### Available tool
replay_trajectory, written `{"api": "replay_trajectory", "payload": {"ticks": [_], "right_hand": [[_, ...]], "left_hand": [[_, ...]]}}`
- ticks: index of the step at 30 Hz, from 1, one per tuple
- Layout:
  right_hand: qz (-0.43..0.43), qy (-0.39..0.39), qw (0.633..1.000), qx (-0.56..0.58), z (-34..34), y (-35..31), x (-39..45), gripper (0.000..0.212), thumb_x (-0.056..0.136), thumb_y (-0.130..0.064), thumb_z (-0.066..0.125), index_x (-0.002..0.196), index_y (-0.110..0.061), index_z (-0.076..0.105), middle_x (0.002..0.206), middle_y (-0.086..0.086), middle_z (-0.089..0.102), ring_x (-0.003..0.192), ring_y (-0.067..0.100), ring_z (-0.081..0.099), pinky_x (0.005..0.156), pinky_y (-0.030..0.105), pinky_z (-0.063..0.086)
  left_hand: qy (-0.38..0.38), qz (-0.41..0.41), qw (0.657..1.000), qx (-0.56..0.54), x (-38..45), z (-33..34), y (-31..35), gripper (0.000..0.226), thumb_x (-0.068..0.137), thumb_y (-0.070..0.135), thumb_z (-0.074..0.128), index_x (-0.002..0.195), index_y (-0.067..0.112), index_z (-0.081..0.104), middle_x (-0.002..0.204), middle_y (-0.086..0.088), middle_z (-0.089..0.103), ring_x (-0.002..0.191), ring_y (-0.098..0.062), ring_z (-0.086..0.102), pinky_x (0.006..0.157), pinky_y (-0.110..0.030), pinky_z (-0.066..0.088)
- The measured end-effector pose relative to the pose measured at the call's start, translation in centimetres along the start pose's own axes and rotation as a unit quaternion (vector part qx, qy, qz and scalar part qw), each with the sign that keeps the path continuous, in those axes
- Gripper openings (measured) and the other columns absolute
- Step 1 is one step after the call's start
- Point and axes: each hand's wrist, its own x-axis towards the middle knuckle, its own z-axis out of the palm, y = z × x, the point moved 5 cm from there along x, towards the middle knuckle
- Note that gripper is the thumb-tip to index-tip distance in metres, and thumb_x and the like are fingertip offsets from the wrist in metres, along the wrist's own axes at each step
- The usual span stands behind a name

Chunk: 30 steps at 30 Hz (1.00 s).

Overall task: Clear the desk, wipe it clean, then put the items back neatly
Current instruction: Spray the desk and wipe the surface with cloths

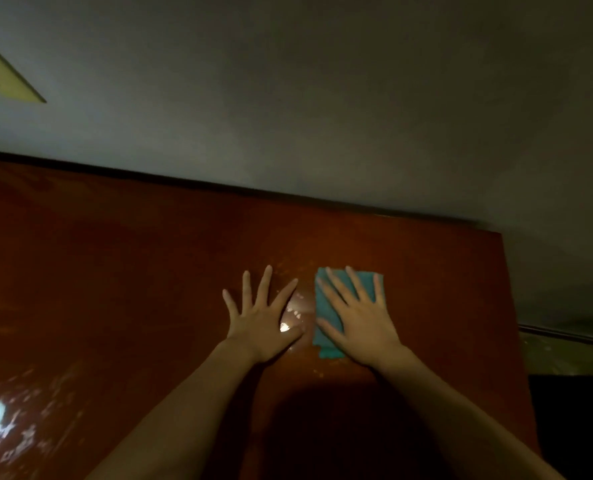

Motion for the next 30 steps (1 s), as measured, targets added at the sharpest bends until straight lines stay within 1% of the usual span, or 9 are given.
{"api": "replay_trajectory", "payload": {"ticks": [2, 4, 9, 12, 14, 18, 23, 26, 30], "right_hand": [[0.001, -0.029, 1.000, -0.011, 0.9, 2.0, -2.5, 0.068, 0.094, -0.067, 0.016, 0.148, -0.027, 0.024, 0.154, -0.003, 0.028, 0.143, 0.026, 0.022, 0.112, 0.050, -0.001], [0.037, -0.049, 0.998, -0.007, 1.4, 5.2, -4.1, 0.068, 0.093, -0.067, 0.015, 0.148, -0.027, 0.025, 0.152, -0.002, 0.032, 0.141, 0.023, 0.021, 0.111, 0.051, 0.004], [0.187, -0.017, 0.981, 0.051, -0.6, 12.2, -1.2, 0.076, 0.083, -0.073, -0.003, 0.147, -0.034, -0.015, 0.153, -0.013, -0.016, 0.145, 0.019, -0.009, 0.112, 0.055, -0.009], [0.291, -0.005, 0.953, 0.087, -2.2, 13.0, 4.1, 0.070, 0.094, -0.064, 0.012, 0.150, -0.030, -0.011, 0.158, -0.007, -0.014, 0.146, 0.023, -0.012, 0.112, 0.058, -0.008], [0.277, 0.002, 0.956, 0.097, -2.9, 11.2, 7.7, 0.068, 0.095, -0.061, 0.014, 0.151, -0.028, -0.006, 0.160, -0.006, -0.010, 0.146, 0.024, -0.012, 0.112, 0.059, -0.008], [0.114, 0.009, 0.991, 0.068, -3.3, 4.5, 11.1, 0.068, 0.095, -0.061, 0.015, 0.151, -0.029, -0.007, 0.159, -0.007, -0.010, 0.146, 0.025, -0.013, 0.111, 0.058, -0.012], [-0.023, -0.003, 0.999, 0.022, -1.3, 3.9, 4.9, 0.067, 0.089, -0.067, 0.001, 0.145, -0.034, -0.015, 0.156, -0.010, -0.014, 0.142, 0.020, -0.019, 0.107, 0.054, -0.019], [0.004, -0.015, 1.000, 0.016, -0.2, 7.9, -0.4, 0.068, 0.086, -0.069, -0.005, 0.146, -0.037, -0.012, 0.156, -0.011, -0.011, 0.143, 0.020, -0.016, 0.109, 0.054, -0.021], [0.157, -0.020, 0.986, 0.043, -0.5, 15.6, -2.9, 0.079, 0.076, -0.076, -0.013, 0.143, -0.035, -0.017, 0.154, -0.014, -0.017, 0.146, 0.019, -0.013, 0.112, 0.052, -0.013]], "left_hand": [[0.001, -0.003, 1.000, -0.002, 0.9, -0.7, 0.4, 0.084, 0.083, 0.075, 0.035, 0.143, 0.048, -0.018, 0.150, -0.001, -0.037, 0.133, -0.036, -0.038, 0.103, -0.066, -0.017], [0.007, -0.010, 1.000, -0.007, 2.0, -1.3, 1.0, 0.085, 0.083, 0.076, 0.035, 0.142, 0.048, -0.019, 0.149, -0.002, -0.038, 0.128, -0.036, -0.041, 0.101, -0.068, -0.017], [0.023, -0.029, 0.998, -0.042, 4.0, -1.5, 2.1, 0.086, 0.080, 0.078, 0.033, 0.140, 0.050, -0.022, 0.137, 0.002, -0.048, 0.121, -0.035, -0.047, 0.097, -0.070, -0.019], [0.026, -0.028, 0.998, -0.041, 4.3, -1.6, 2.3, 0.086, 0.081, 0.078, 0.033, 0.140, 0.050, -0.023, 0.137, 0.002, -0.050, 0.122, -0.036, -0.047, 0.097, -0.070, -0.020], [0.022, -0.024, 0.999, -0.039, 4.4, -1.8, 2.3, 0.087, 0.081, 0.077, 0.035, 0.140, 0.049, -0.022, 0.142, 0.000, -0.047, 0.125, -0.038, -0.046, 0.097, -0.070, -0.019], [0.012, -0.024, 0.999, -0.045, 4.4, -2.3, 2.3, 0.087, 0.081, 0.075, 0.039, 0.143, 0.048, -0.018, 0.148, 0.000, -0.041, 0.130, -0.039, -0.041, 0.099, -0.069, -0.019], [0.005, -0.034, 0.999, -0.032, 4.4, -2.7, 2.6, 0.090, 0.080, 0.076, 0.039, 0.142, 0.048, -0.020, 0.150, -0.002, -0.037, 0.134, -0.039, -0.035, 0.104, -0.067, -0.014], [0.010, -0.013, 1.000, -0.010, 4.6, -2.9, 4.2, 0.089, 0.082, 0.074, 0.038, 0.143, 0.045, -0.021, 0.151, -0.003, -0.035, 0.135, -0.039, -0.033, 0.106, -0.064, -0.014], [0.015, 0.064, 0.998, 0.024, 5.4, -2.4, 8.9, 0.086, 0.083, 0.074, 0.037, 0.144, 0.045, -0.017, 0.150, -0.001, -0.036, 0.133, -0.037, -0.037, 0.104, -0.063, -0.019]]}}
